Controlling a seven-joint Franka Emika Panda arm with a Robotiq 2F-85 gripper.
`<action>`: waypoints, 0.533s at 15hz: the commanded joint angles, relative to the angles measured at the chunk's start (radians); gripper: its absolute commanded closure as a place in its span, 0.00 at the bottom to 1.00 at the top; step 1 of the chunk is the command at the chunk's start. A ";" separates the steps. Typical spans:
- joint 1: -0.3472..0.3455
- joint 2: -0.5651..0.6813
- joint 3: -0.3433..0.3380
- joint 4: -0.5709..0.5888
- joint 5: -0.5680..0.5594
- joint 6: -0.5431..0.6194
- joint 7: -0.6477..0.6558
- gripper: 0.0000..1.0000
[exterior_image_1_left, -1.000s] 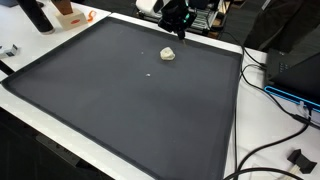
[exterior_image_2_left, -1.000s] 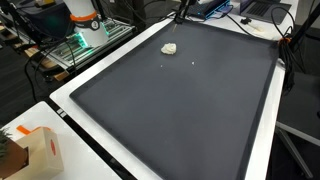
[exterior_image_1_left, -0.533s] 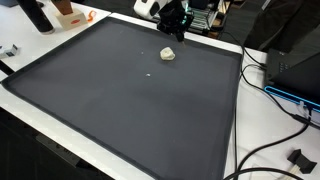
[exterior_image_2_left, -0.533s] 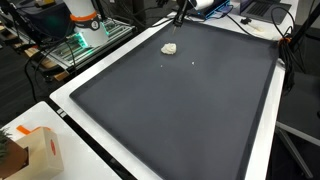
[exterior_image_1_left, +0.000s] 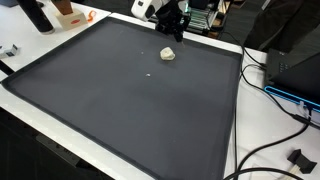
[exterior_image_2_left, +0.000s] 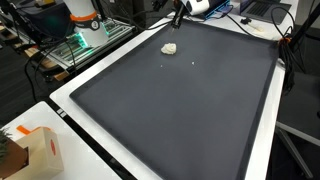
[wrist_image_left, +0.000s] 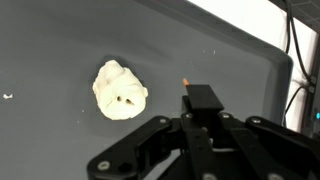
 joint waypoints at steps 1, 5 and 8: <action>-0.008 -0.008 0.000 -0.034 0.047 0.046 -0.054 0.97; -0.011 -0.006 0.003 -0.046 0.083 0.091 -0.097 0.97; -0.013 -0.004 0.005 -0.056 0.107 0.119 -0.122 0.97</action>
